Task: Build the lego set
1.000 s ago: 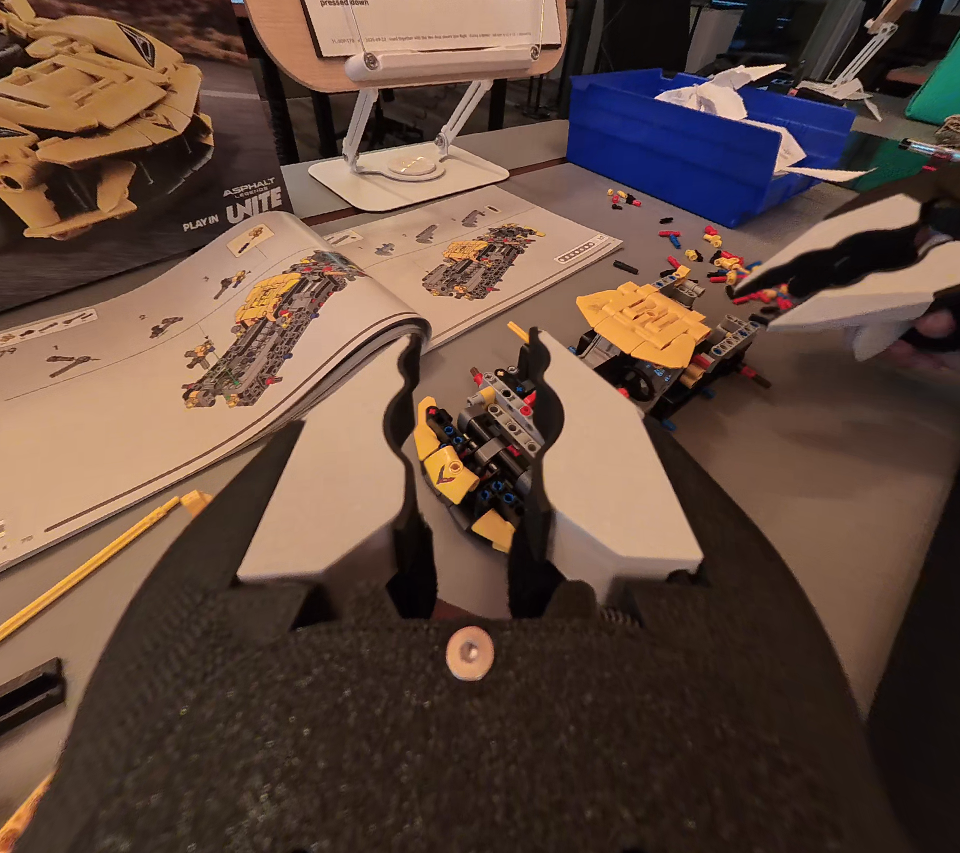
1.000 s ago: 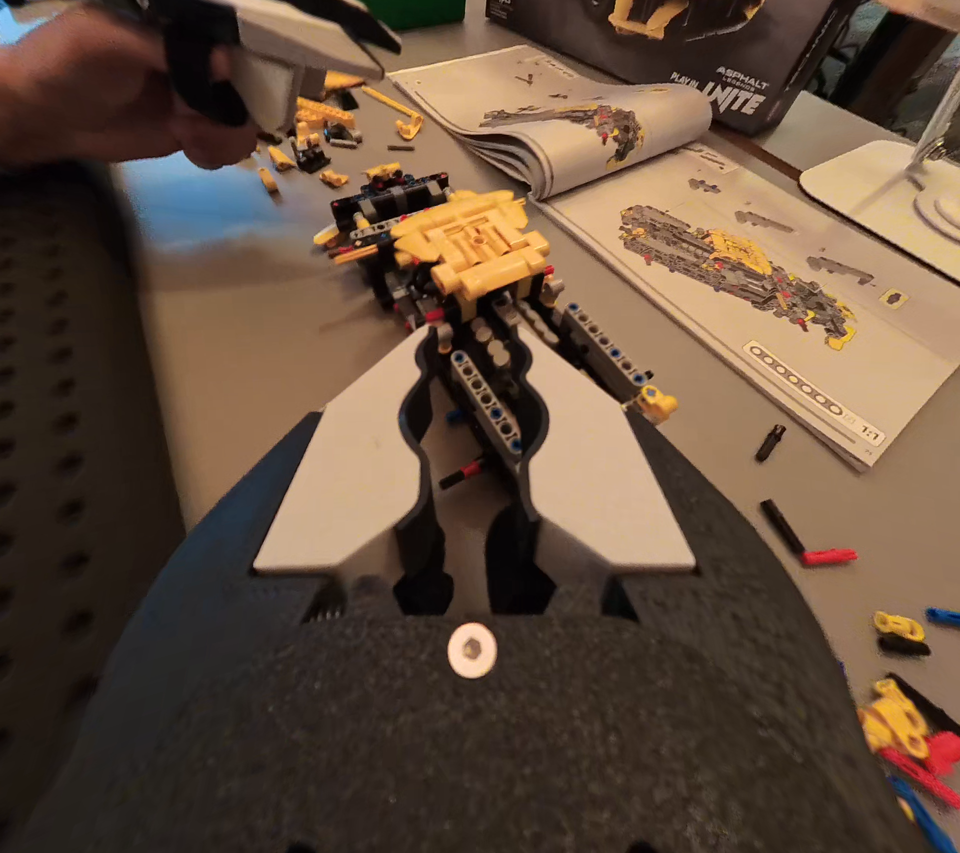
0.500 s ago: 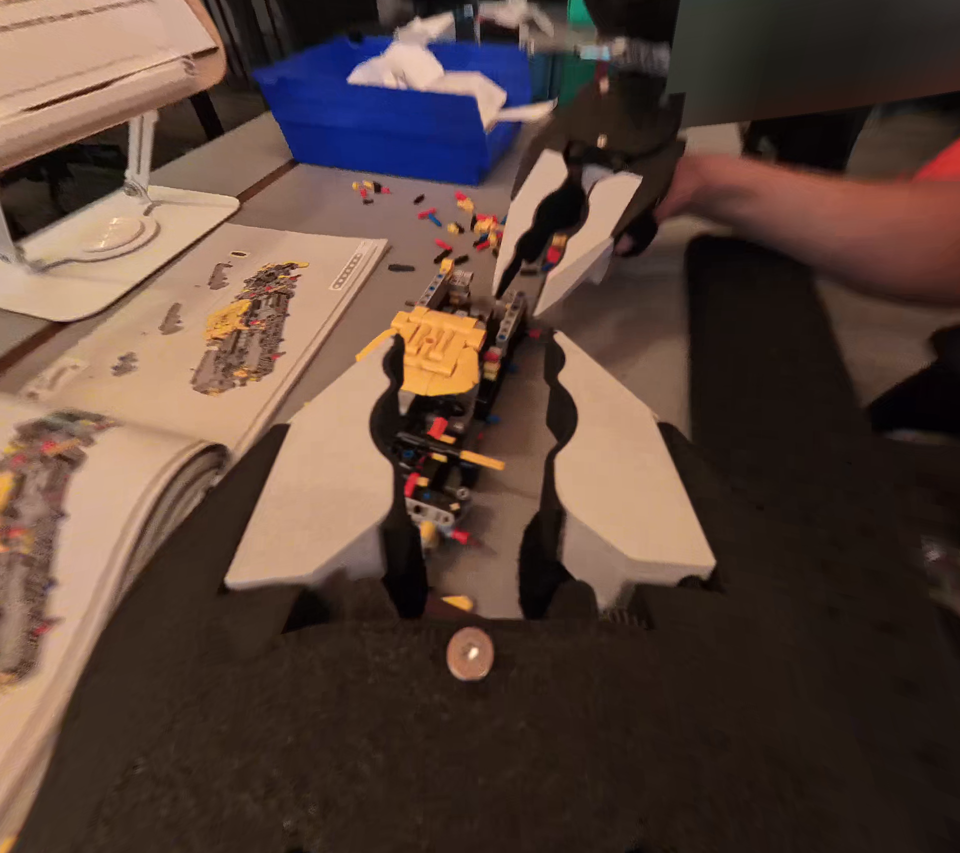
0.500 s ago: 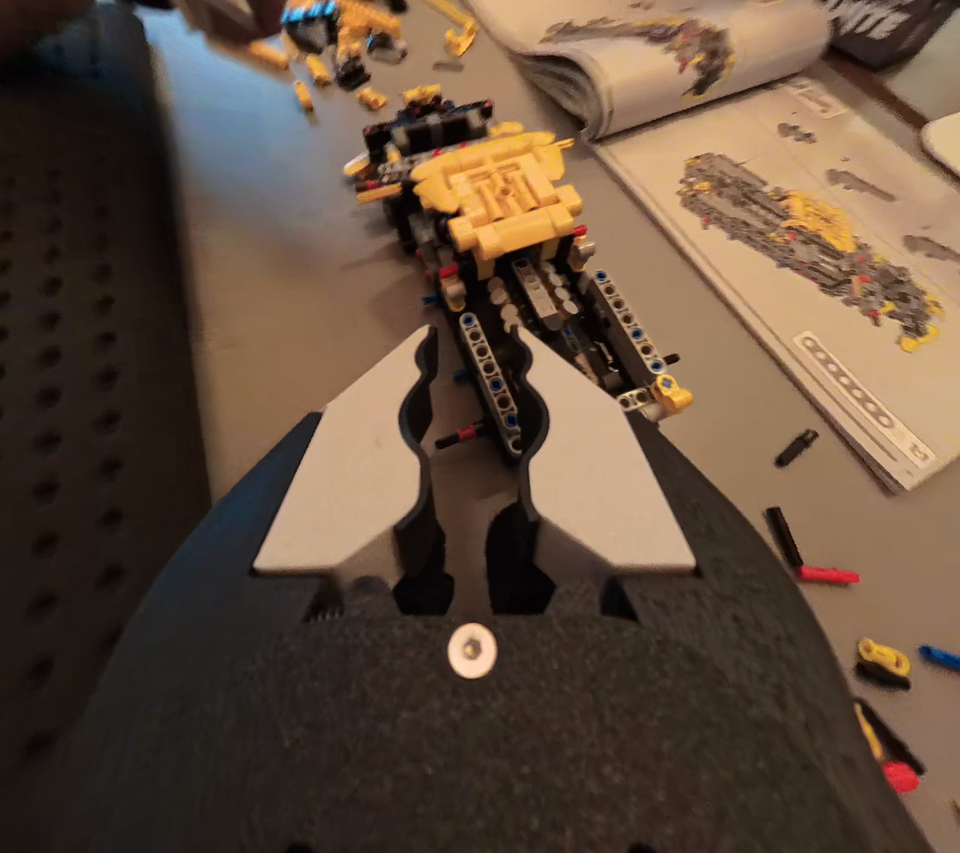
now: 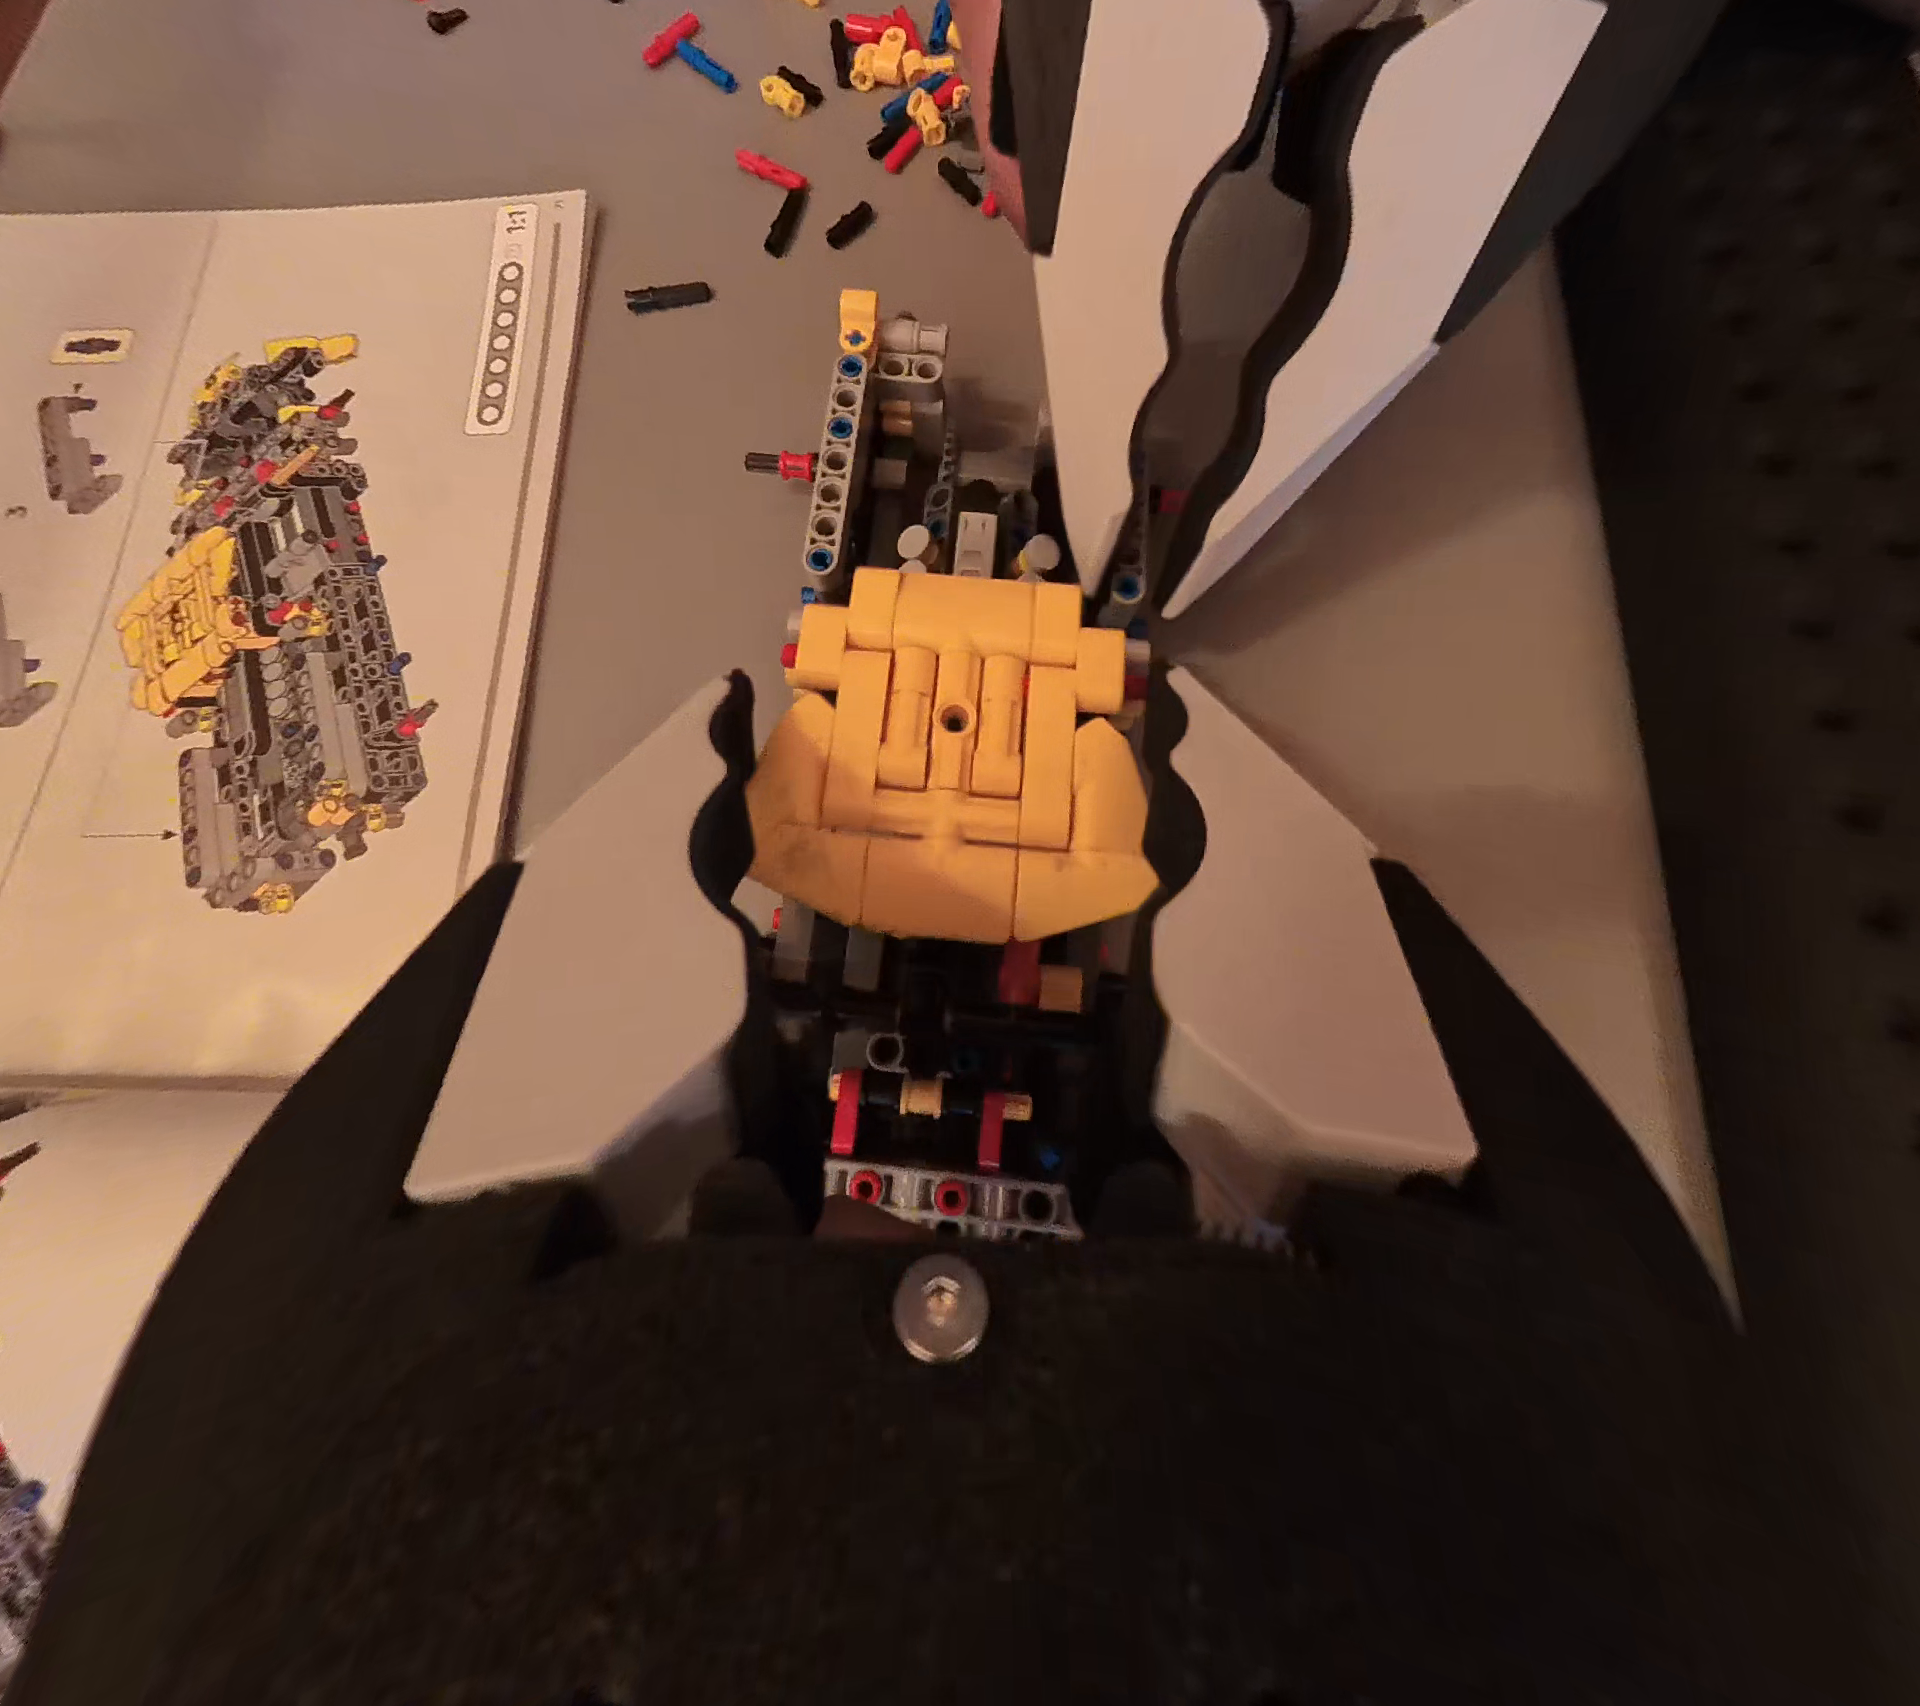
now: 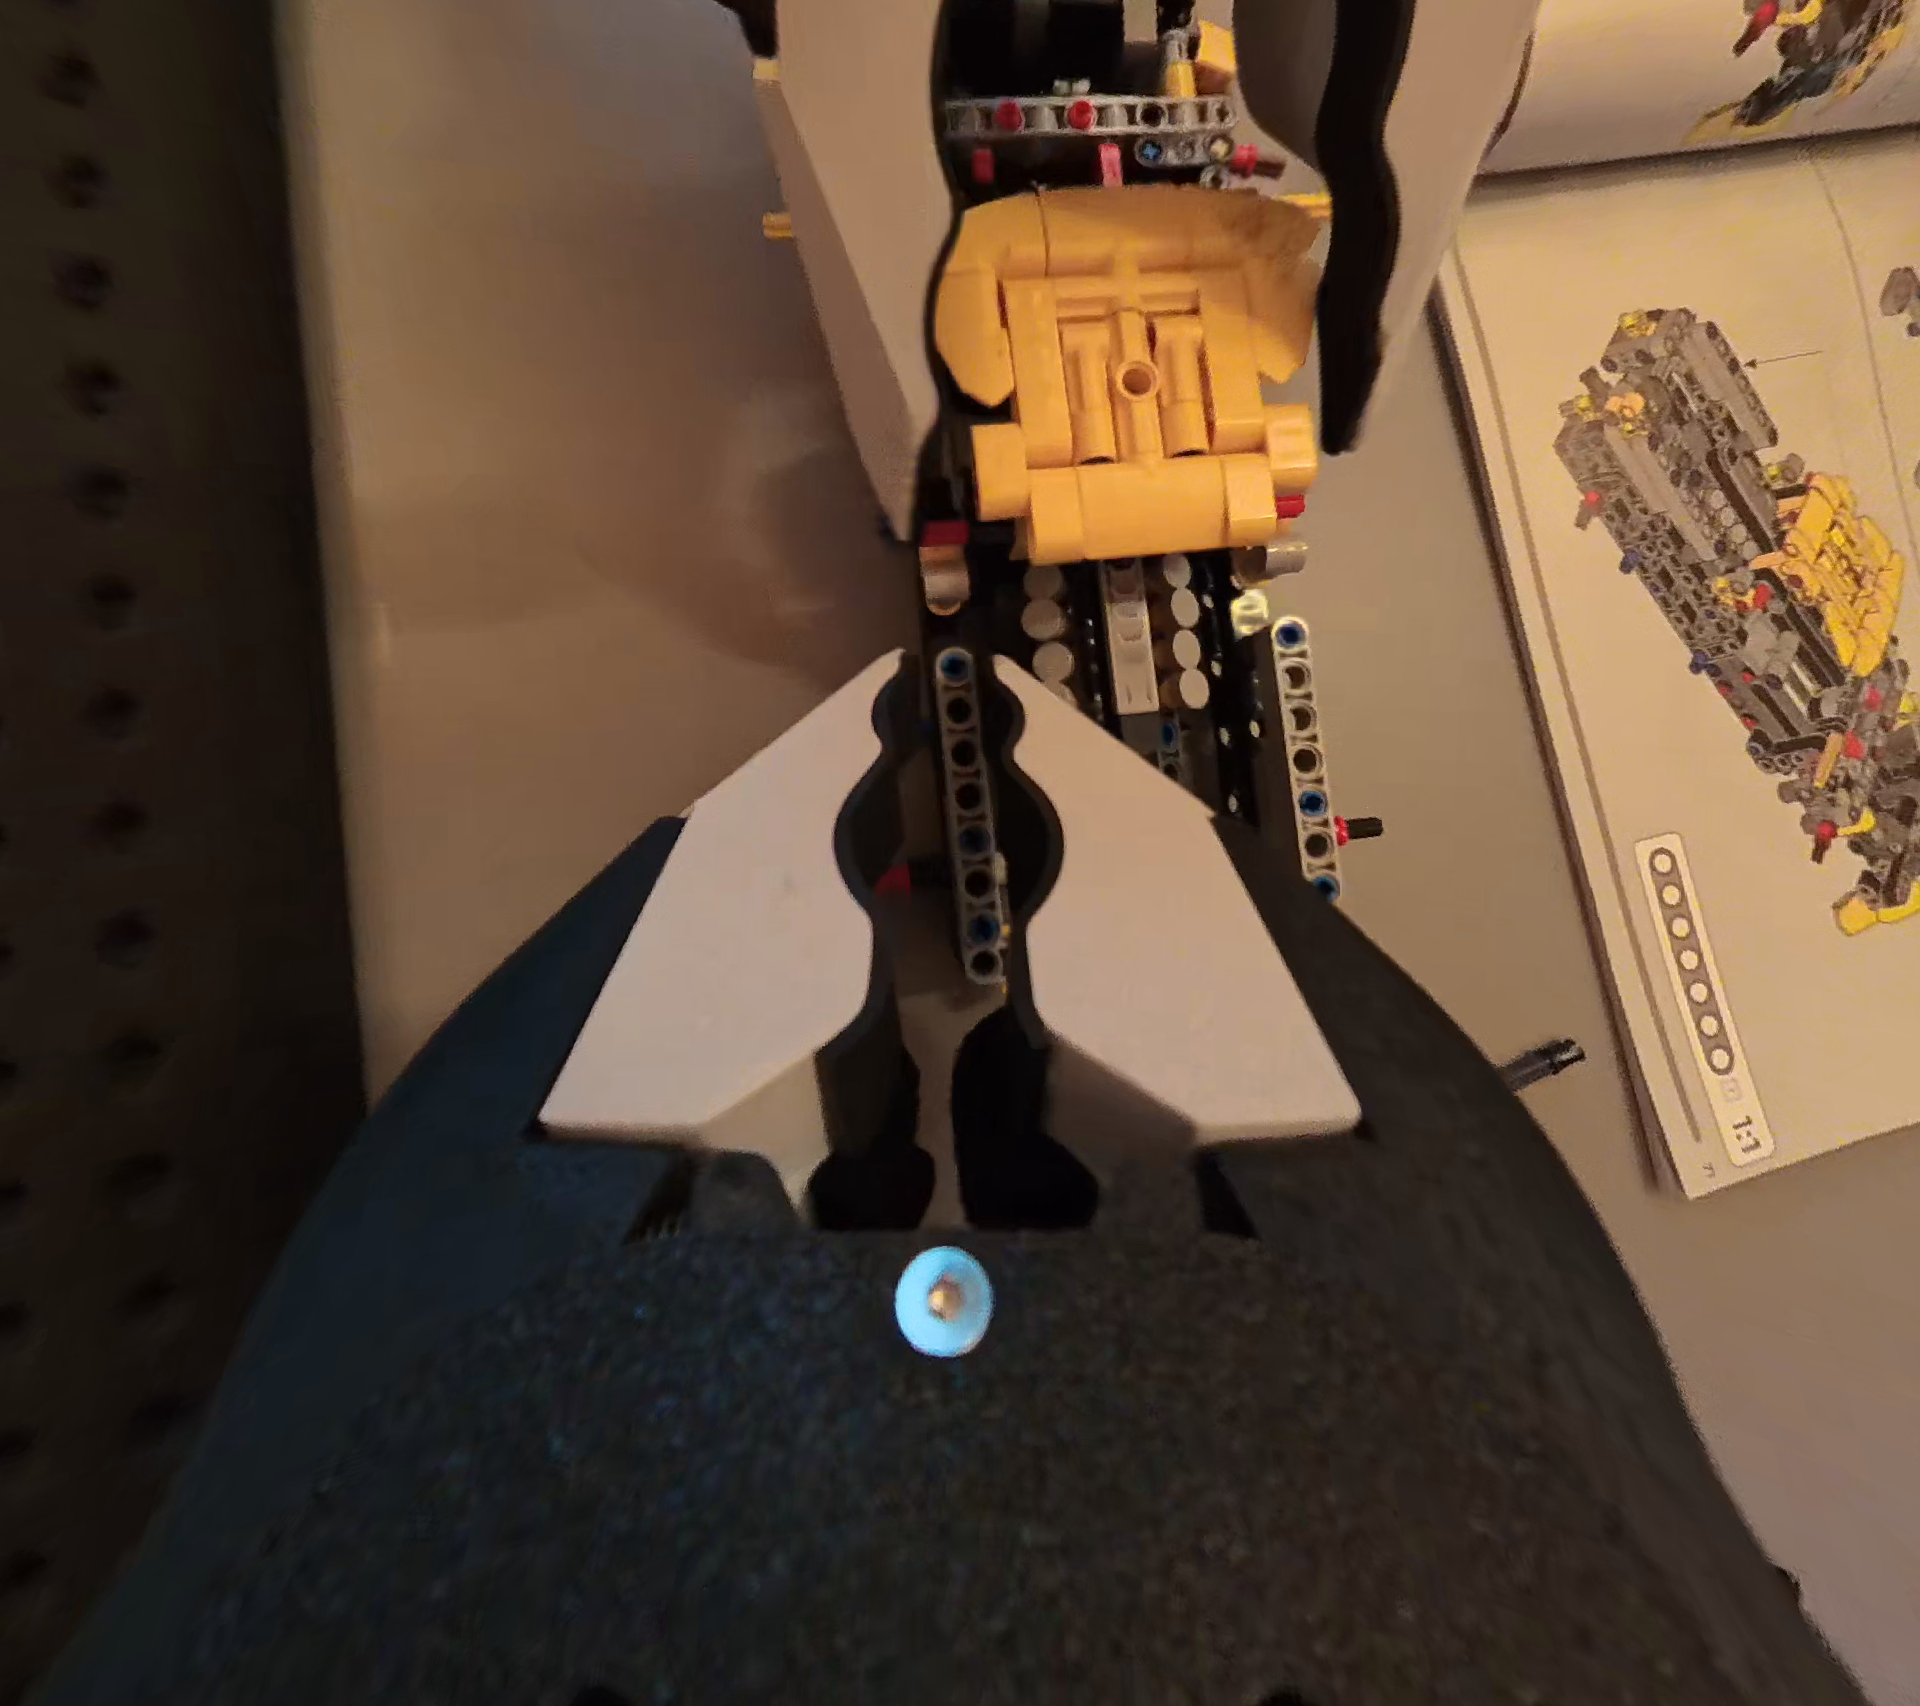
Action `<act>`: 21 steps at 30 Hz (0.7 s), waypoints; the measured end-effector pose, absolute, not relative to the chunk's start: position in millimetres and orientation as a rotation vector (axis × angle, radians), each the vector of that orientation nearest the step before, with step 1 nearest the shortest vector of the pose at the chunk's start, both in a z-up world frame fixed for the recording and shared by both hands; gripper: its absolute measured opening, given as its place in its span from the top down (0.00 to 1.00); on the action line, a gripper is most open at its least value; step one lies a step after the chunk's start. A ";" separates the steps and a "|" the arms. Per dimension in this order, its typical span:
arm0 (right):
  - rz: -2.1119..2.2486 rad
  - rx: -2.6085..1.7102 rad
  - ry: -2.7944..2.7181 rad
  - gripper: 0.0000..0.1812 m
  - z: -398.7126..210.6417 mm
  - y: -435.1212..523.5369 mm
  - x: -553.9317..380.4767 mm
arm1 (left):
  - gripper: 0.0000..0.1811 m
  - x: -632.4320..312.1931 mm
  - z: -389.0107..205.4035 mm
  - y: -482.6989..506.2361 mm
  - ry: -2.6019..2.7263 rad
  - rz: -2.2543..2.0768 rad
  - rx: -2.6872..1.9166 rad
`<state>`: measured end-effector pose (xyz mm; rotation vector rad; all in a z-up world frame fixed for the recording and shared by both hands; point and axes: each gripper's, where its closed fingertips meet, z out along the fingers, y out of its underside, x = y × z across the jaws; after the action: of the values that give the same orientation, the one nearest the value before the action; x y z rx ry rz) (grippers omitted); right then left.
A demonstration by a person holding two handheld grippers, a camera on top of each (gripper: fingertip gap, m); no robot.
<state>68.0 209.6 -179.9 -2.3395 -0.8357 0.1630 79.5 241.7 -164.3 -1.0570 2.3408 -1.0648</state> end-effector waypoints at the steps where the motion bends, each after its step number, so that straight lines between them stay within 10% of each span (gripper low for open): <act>1: 0.151 -2.359 -0.842 0.95 -183.1 209.8 69.0 | 0.58 79.7 -164.6 241.1 2.344 -1.058 -1.046; 21: 0.381 -2.356 -0.712 0.96 -181.2 197.0 69.5 | 0.60 78.9 -167.4 228.9 2.395 -1.063 -0.977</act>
<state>69.5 197.0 -181.2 -2.3565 -0.7122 0.3808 78.9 228.9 -167.4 -0.9770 2.3952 -1.0628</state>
